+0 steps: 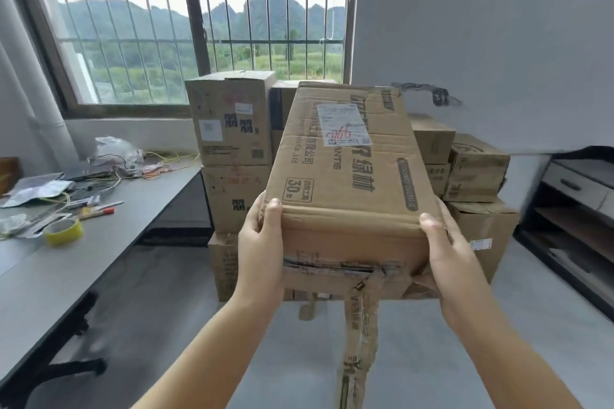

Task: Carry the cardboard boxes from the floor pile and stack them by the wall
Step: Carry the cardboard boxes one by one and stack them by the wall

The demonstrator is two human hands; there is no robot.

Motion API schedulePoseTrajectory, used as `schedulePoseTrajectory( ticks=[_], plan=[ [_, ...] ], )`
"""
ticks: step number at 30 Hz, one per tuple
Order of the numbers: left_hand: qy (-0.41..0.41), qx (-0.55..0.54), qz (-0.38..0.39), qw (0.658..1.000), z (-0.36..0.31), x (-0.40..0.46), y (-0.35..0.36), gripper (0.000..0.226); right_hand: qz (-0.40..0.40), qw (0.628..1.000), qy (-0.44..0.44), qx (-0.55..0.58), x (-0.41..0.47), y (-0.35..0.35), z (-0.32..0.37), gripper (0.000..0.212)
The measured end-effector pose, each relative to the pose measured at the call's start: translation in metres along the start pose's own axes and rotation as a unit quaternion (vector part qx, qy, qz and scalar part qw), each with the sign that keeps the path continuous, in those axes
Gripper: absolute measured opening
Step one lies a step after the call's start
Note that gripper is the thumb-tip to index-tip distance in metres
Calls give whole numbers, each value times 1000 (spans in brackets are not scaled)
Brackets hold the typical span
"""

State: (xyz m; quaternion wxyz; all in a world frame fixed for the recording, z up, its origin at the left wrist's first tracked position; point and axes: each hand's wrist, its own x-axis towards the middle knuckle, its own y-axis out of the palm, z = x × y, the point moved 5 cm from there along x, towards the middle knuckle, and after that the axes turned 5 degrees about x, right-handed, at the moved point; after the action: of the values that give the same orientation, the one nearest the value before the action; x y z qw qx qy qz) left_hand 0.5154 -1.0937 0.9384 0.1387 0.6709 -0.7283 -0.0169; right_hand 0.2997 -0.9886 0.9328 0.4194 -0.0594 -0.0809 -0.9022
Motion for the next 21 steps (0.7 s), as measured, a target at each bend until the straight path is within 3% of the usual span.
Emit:
schedulePoseTrajectory(
  ticks=[10, 15, 21],
  plan=[
    [75, -30, -16, 997, -20, 239, 55, 23, 15, 996, -71, 52, 235, 107, 11, 44],
    [138, -44, -27, 989, -46, 356, 94, 21, 64, 988, -122, 68, 366, 152, 39, 46],
    [170, -61, -17, 983, -59, 485, 138, 31, 119, 970, -205, 52, 501, 198, 88, 35]
  ],
)
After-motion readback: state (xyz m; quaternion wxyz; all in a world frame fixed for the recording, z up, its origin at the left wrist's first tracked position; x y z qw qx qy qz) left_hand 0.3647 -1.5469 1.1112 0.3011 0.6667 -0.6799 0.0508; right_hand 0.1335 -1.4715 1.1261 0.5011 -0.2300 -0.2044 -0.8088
